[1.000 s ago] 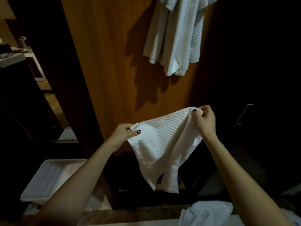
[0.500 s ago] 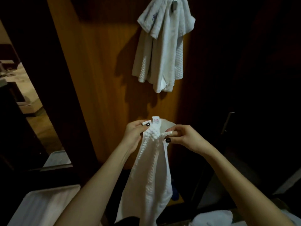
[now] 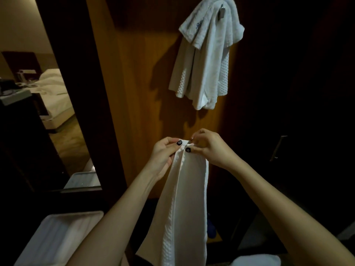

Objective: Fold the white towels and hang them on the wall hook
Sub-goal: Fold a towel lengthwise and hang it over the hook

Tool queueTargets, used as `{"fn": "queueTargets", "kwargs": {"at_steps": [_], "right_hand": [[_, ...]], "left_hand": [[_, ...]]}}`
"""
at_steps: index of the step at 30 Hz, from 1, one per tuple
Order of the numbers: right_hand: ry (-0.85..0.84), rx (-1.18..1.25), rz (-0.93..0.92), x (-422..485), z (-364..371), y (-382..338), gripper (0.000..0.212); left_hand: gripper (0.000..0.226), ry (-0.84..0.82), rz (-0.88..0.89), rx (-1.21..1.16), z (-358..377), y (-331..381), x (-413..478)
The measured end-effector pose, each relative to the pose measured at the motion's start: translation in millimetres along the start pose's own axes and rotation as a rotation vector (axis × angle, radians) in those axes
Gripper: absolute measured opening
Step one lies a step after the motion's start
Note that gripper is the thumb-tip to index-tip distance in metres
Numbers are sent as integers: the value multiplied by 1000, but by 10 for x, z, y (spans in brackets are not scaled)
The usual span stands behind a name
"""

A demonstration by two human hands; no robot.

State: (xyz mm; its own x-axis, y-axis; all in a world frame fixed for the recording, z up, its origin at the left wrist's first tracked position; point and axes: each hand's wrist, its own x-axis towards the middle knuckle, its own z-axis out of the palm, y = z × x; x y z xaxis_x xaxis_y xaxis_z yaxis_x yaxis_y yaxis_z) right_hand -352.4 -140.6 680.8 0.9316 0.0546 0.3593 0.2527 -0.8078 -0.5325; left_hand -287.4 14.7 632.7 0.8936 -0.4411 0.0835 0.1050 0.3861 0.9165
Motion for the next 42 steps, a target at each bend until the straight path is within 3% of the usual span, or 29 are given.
{"fn": "queueTargets", "kwargs": {"at_steps": [4, 7, 15, 19, 24, 30, 36, 38, 42], "right_hand": [[-18, 15, -5, 16, 12, -103, 19], [23, 5, -6, 0, 32, -147, 33], [157, -49, -48, -31, -22, -137, 32], [154, -30, -29, -40, -7, -124, 31], [71, -23, -24, -46, -34, -141, 17], [86, -14, -37, -43, -106, -172, 17], [179, 38, -21, -87, -147, -168, 33], [188, 50, -8, -81, -119, -185, 24], [165, 47, -15, -47, -98, -249, 30]], "left_hand": [[8, -10, 91, 4, -36, -12, -119], [6, 5, 145, -48, -30, -16, -194], [19, -125, 77, 13, -8, 71, -253], [22, -9, 176, 283, -11, 14, -294], [13, 112, 215, 238, 44, -56, -321], [17, 75, 210, 138, 152, -3, -346], [21, -23, 232, 162, 215, 30, -396], [21, -14, 279, 224, 261, 16, -408], [11, 81, 309, 175, 281, -17, -409]]}}
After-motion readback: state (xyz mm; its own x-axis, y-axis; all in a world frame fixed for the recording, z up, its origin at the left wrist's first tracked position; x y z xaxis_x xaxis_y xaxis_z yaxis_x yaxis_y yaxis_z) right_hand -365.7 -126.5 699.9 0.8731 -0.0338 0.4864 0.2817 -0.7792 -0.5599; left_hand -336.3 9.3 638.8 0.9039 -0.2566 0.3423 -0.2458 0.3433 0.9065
